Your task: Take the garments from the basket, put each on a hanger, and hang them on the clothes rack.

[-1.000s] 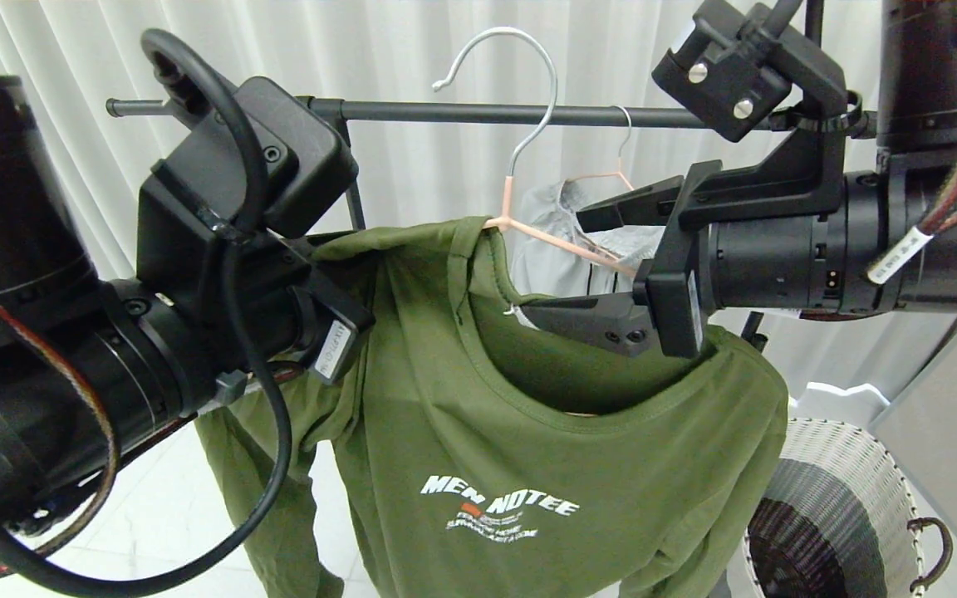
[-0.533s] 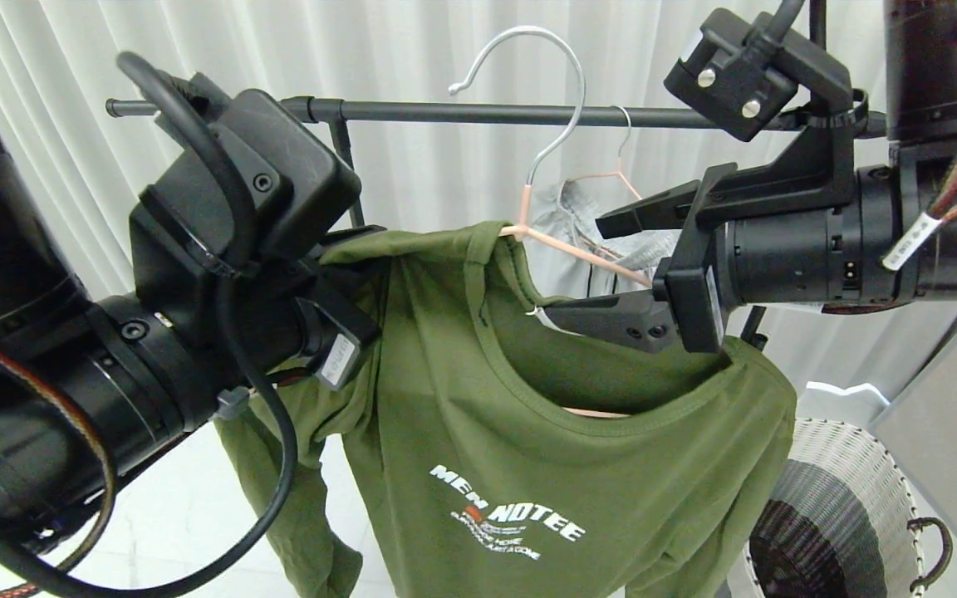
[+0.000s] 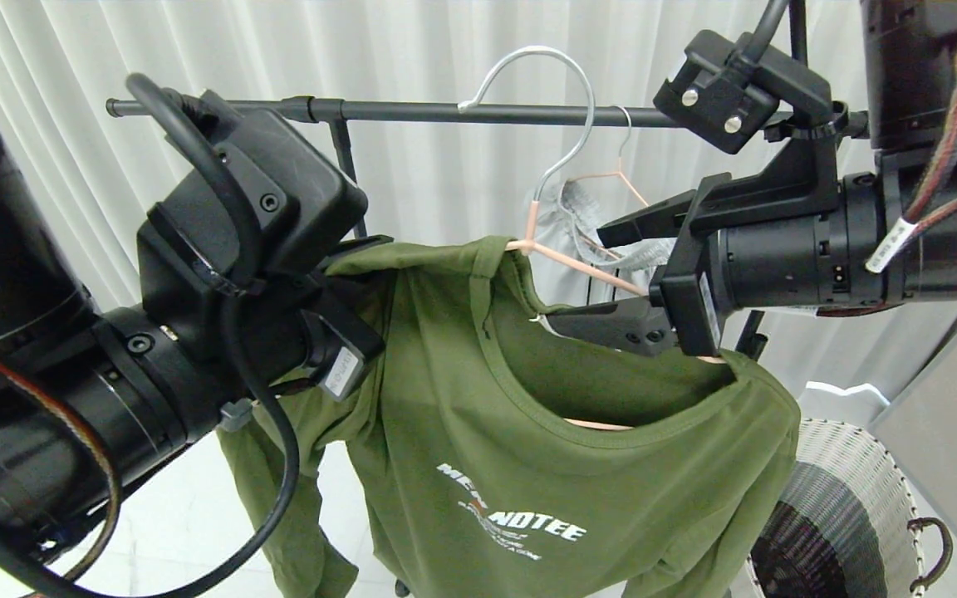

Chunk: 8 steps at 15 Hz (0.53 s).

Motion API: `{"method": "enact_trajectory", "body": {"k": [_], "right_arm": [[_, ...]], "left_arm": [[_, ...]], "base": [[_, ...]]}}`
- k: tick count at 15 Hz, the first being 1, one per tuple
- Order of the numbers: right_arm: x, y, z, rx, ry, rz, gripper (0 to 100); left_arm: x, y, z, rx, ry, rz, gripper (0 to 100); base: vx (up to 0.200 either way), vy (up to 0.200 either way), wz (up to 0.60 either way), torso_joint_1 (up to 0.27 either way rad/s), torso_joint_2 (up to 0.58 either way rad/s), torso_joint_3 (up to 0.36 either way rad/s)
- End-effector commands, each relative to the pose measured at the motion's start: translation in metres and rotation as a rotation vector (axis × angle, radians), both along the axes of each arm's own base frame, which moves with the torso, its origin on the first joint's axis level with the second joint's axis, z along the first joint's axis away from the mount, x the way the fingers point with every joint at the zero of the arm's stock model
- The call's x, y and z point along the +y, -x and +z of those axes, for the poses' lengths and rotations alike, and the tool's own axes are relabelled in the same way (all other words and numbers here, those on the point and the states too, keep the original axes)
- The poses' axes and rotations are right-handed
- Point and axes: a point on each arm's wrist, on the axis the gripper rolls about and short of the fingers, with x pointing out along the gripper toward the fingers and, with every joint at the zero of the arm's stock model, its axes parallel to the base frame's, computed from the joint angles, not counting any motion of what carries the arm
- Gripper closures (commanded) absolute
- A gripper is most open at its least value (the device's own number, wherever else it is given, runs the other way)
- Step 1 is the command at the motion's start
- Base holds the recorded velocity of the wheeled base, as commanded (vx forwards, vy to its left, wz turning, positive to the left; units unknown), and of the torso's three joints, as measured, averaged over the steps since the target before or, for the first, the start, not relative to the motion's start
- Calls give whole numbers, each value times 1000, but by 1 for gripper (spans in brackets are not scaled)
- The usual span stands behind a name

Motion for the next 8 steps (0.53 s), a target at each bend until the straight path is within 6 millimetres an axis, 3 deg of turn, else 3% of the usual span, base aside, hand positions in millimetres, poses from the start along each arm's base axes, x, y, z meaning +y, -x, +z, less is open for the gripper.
{"method": "enact_trajectory", "body": {"k": [1,8], "right_arm": [[4,-2,-4,8,10,5,100],[7,3,-3,7,4,27,100]], "left_arm": [[-1,0,0,1,-1,-3,100],[-3,1,-1,4,-3,-14,100]], "base": [[0,0,0,0,0,0],[0,0,0,0,0,0]]}}
